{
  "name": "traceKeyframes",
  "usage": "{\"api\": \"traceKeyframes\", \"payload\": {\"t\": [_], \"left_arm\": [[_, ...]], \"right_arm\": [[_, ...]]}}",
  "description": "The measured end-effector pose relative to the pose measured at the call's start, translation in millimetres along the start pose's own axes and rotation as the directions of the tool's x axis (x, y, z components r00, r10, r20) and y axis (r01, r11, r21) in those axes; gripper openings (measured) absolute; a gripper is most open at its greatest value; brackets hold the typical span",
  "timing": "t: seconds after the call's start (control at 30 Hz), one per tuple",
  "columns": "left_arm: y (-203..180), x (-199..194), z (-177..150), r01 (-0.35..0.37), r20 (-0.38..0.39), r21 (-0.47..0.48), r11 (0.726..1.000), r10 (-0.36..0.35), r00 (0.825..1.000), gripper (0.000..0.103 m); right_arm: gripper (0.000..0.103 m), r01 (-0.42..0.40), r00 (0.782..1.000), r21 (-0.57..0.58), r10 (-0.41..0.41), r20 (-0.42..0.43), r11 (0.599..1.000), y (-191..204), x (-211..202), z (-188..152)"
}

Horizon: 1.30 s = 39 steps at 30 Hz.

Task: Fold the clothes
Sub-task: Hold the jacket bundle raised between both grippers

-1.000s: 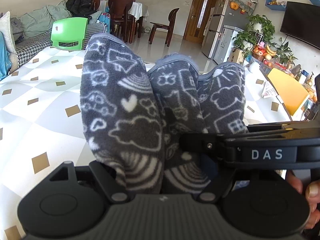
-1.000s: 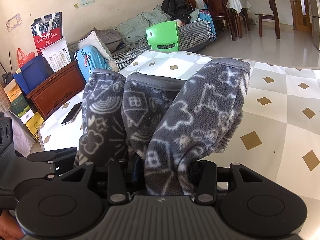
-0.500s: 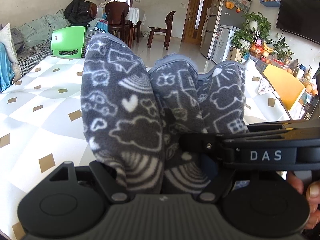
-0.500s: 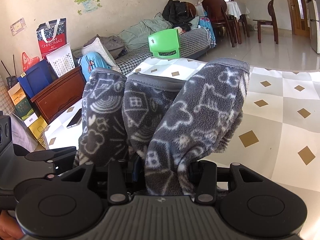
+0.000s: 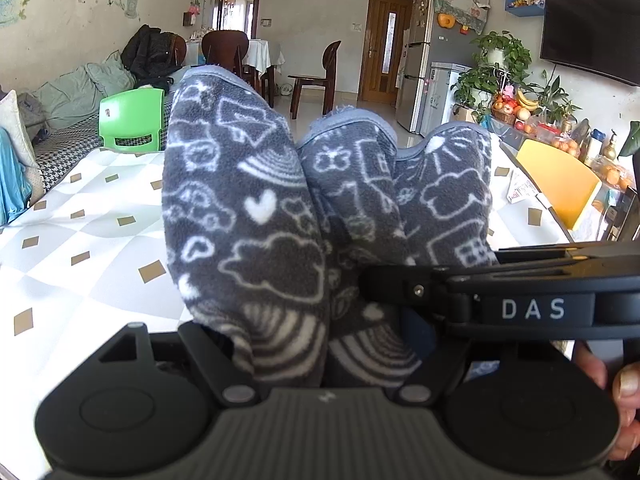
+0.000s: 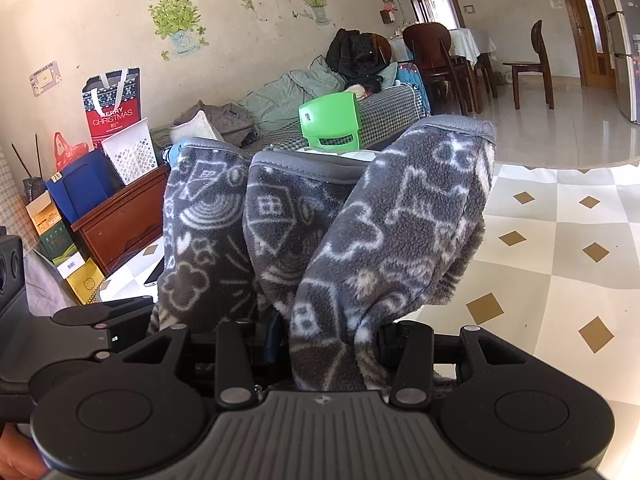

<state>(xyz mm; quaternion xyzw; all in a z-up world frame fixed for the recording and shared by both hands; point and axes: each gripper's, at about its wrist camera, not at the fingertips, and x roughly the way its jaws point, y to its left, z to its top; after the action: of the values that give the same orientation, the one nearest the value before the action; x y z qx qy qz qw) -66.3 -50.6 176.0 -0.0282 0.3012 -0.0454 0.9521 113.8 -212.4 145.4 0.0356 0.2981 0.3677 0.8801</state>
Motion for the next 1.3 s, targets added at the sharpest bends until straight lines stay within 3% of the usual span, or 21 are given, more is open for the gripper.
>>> {"api": "traceKeyframes", "payload": {"t": [0.83, 1.3], "left_arm": [[-35, 48, 18, 0.062, -0.045, 0.058, 0.996, -0.060, 0.997, 0.077], [-54, 76, 41, 0.085, -0.044, 0.083, 0.993, -0.081, 0.996, 0.077]], "right_arm": [[0.043, 0.095, 0.996, 0.066, -0.094, -0.007, 0.993, -40, -16, -3], [0.043, 0.147, 0.989, 0.088, -0.147, -0.010, 0.985, -69, -21, 16]]}}
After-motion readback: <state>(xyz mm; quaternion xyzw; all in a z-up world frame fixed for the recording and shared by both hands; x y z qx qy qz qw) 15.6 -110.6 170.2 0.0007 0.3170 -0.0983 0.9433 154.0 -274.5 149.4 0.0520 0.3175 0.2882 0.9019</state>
